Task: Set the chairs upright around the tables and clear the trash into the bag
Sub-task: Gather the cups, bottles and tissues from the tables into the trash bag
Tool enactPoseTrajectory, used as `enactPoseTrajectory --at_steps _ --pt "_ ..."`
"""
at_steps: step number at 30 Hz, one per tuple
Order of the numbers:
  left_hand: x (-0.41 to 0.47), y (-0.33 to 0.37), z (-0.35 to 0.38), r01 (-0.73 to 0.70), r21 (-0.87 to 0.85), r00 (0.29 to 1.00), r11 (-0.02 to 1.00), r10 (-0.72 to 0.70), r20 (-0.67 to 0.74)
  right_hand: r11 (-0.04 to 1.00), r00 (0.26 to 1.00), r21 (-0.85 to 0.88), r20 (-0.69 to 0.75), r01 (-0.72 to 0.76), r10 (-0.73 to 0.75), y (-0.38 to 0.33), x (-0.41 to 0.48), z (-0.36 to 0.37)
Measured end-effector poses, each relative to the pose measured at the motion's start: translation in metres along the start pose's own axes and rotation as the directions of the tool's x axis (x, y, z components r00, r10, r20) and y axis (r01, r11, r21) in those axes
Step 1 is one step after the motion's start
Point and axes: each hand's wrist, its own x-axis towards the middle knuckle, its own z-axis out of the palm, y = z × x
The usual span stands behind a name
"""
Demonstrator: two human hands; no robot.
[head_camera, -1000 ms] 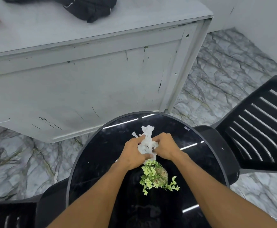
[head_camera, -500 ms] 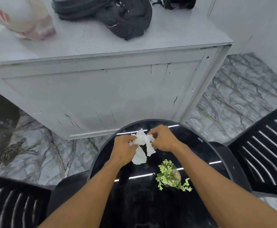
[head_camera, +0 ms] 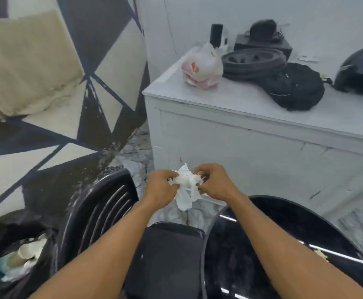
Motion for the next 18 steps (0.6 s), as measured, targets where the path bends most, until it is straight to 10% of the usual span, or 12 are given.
enactPoseTrajectory --at_steps 18 --pt "-0.178 -0.302 -0.36 0.434 -0.039 0.781 0.9 -0.397 -0.481 0.874 0.745 0.056 0.499 0.483 -0.443 -0.316 0.05 0.415"
